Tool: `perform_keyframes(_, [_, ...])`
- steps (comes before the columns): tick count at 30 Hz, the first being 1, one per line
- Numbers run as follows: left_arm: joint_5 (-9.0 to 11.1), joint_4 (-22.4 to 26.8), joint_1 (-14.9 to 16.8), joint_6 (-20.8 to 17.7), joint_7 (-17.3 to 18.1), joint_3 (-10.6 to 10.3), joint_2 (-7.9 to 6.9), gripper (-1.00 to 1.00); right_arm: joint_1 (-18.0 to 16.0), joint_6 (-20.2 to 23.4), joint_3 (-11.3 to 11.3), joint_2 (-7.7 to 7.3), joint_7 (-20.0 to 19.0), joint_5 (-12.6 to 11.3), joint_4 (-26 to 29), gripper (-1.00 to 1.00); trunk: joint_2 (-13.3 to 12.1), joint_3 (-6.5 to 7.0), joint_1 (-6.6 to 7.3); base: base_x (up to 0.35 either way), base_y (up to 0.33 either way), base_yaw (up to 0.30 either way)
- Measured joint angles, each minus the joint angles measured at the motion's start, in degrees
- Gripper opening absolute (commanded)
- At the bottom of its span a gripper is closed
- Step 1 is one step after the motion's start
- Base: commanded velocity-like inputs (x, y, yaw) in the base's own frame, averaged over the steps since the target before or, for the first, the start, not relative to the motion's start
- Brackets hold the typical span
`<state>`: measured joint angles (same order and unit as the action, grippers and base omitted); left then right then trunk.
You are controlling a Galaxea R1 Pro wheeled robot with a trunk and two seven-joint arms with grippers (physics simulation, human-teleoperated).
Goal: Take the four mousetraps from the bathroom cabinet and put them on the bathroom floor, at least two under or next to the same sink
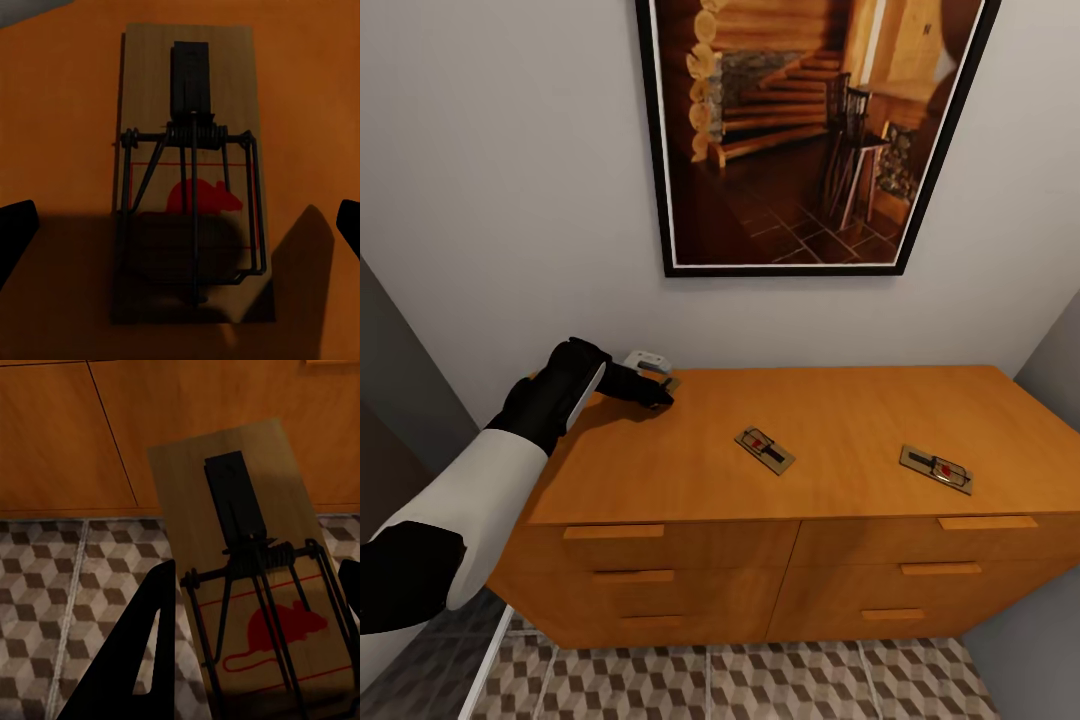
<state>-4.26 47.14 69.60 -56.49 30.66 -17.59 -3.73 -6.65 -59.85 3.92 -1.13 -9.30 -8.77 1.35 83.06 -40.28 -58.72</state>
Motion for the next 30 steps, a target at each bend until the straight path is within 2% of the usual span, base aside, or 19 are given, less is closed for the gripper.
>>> perform_keyframes(12, [0.04, 0.0, 0.0, 0.0, 0.0, 0.0, -0.01, 1.0, 0.0, 0.0, 0.0, 0.0, 0.0, 0.0, 0.0, -1.0, 0.0, 0.0, 0.0, 0.0, 0.0, 0.0])
perform_keyframes(13, [0.03, 0.0, 0.0, 0.0, 0.0, 0.0, -0.01, -1.0, 0.0, 0.0, 0.0, 0.0, 0.0, 0.0, 0.0, -1.0, 0.0, 0.0, 0.0, 0.0, 0.0, 0.0])
perform_keyframes(17, [-0.77, -0.16, 0.01, 0.33, -0.15, 0.03, -0.05, -1.0, 0.0, 0.0, 0.0, 0.0, 0.0, 0.0, 0.0, -1.0, 0.0, 0.0, 0.0, 0.0, 0.0, 0.0])
perform_keyframes(19, [0.51, 0.05, 0.0, -0.16, -0.14, 0.02, -0.03, -1.0, 0.0, 0.0, 0.0, 0.0, 0.0, 0.0, 0.0, -1.0, 0.0, 0.0, 0.0, 0.0, 0.0, 0.0])
perform_keyframes(30, [0.66, 0.08, 0.0, -0.19, -0.15, 0.03, -0.06, -1.0, 0.0, 0.0, 0.0, 0.0, 0.0, 0.0, 0.0, -1.0, 0.0, 0.0, 0.0, 0.0, 0.0, 0.0])
